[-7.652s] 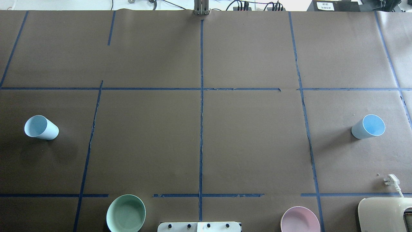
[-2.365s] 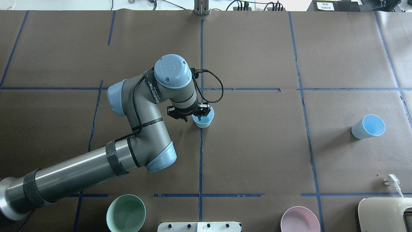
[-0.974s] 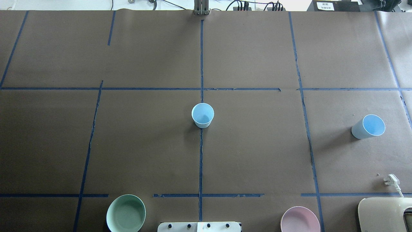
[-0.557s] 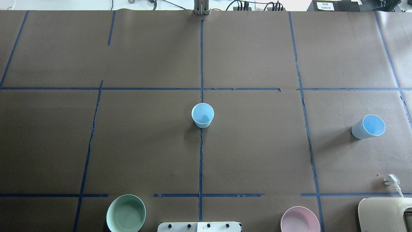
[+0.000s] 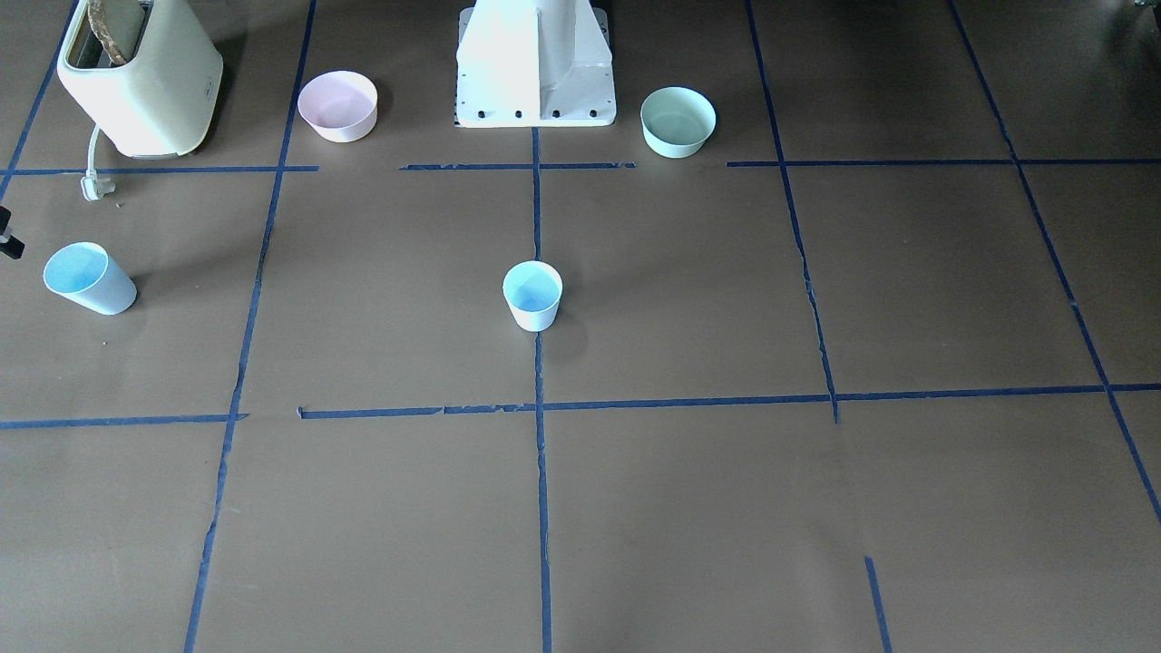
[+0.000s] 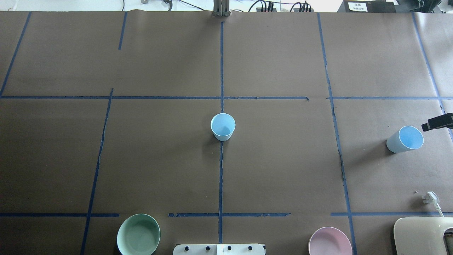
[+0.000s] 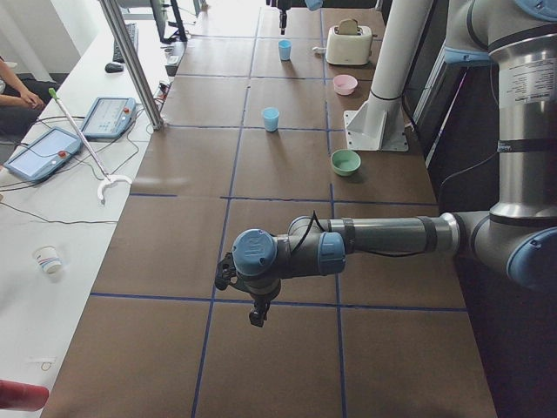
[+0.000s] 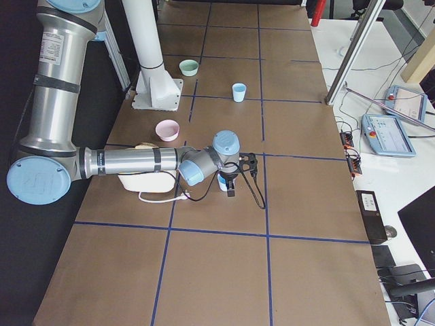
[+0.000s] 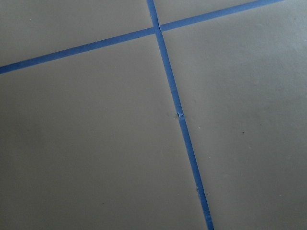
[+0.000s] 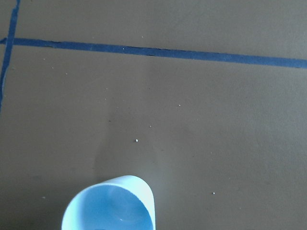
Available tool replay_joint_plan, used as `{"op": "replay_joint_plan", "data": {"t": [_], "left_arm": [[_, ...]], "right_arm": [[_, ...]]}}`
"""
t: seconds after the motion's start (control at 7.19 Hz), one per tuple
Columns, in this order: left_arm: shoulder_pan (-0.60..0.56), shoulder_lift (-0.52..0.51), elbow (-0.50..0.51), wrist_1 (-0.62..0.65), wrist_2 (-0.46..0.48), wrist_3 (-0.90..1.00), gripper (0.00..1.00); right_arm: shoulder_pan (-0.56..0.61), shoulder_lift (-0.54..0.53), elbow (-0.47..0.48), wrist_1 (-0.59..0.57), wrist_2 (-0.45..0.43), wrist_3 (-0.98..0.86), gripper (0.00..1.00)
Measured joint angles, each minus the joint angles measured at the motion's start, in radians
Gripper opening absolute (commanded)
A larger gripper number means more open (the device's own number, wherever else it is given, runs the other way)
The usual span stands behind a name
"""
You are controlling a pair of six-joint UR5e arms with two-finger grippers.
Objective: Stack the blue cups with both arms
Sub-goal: 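Reach the right gripper to the other light blue cup and grasp its rim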
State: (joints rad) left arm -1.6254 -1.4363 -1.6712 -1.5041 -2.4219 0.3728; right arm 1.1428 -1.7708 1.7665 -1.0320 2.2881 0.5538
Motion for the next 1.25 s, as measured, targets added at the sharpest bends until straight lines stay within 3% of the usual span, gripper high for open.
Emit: {"op": "replay_joint_plan", "data": {"t": [0.14,0.28,0.42,0.56,1.25], "left_arm": [[0.0,0.003,-0.009,0.0,0.0,-0.006,1.0],[-0.001,0.004,-0.016,-0.001,0.0,-0.009,1.0],[-0.001,0.005,-0.019,-0.001,0.0,-0.01,1.0],[0.0,0.005,-0.02,-0.001,0.0,-0.01,1.0],[0.001,0.005,-0.02,-0.001,0.0,-0.01,1.0]], "right_arm": [[-0.035,0.0,-0.018,0.003,-0.03,0.002,0.99],[-0.062,0.002,-0.041,0.013,-0.05,0.003,0.92],[-0.081,0.006,-0.071,0.038,-0.058,0.003,0.38],[-0.093,0.012,-0.101,0.069,-0.06,0.013,0.03],[-0.107,0.065,-0.071,0.086,-0.055,0.096,0.0]]}}
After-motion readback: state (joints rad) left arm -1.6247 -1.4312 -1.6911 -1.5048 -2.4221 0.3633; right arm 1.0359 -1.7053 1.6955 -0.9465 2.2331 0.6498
